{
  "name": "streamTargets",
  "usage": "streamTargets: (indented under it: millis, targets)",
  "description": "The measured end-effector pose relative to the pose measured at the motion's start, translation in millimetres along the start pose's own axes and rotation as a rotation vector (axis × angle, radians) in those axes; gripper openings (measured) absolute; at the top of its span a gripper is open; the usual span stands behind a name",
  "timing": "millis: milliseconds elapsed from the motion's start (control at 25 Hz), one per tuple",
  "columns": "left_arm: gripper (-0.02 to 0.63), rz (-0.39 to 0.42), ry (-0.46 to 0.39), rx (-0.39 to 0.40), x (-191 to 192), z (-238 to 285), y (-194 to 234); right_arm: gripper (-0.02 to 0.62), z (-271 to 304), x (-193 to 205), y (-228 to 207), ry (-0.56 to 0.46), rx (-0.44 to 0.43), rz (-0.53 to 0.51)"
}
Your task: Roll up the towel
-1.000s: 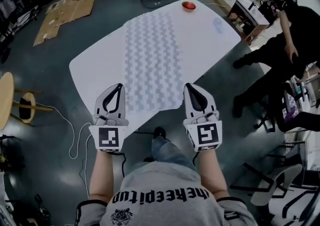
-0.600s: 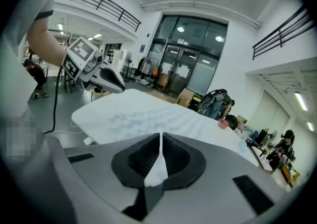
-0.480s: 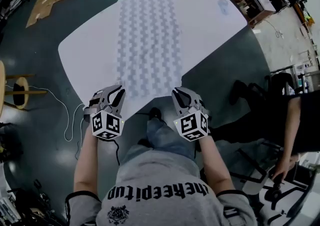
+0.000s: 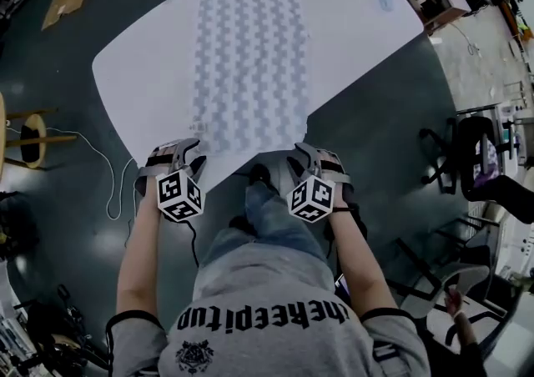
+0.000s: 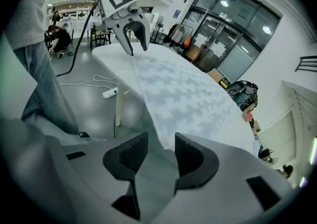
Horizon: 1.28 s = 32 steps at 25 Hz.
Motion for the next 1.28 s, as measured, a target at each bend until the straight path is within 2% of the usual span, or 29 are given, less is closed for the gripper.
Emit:
streamTargets:
  millis: [240, 320, 440, 520, 640, 840, 1000, 1280]
  targets:
    - [0.176, -0.001, 0.049, 0.005, 5, 15, 2, 0.145, 24, 4, 0, 0.084, 0.008, 0.009]
    - [0.167, -0.001, 0.050, -0.006, 3, 18, 2, 0.118, 25, 5, -2, 0.091, 0.022, 0.009]
    - [0.112, 0.012, 0.061, -0.032, 1, 23, 3, 0.010, 18, 5, -9, 0.070, 0.059, 0.007]
    - [0.059, 0.055, 0.080, -0.051, 0, 25, 0, 0.003, 12, 4, -12, 0.048, 0.066, 0.000]
    - [0.031, 0.095, 0.095, -0.040, -1, 23, -4, 0.002, 1, 3, -18, 0.015, 0.061, -0.011]
    - [0.028, 0.056, 0.098, 0.069, -2, 9, -8, 0.002, -17, 7, -20, -0.028, -0.046, -0.021]
    - [0.029, 0.001, 0.075, 0.109, -5, 2, -4, 0.002, -26, 11, -29, -0.048, -0.130, -0.028]
    - [0.032, -0.079, 0.067, 0.107, -14, 6, 19, 0.002, -22, 4, -78, -0.058, -0.088, -0.089]
Point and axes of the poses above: the fingertips, and each gripper's own axes: z forward along the fingers, y to its left, x out of its underside, the point moved 10 cm from there along -z, backward along the fingers, and after that the axes turned 14 degrees about -z, right-handed, at the moved point
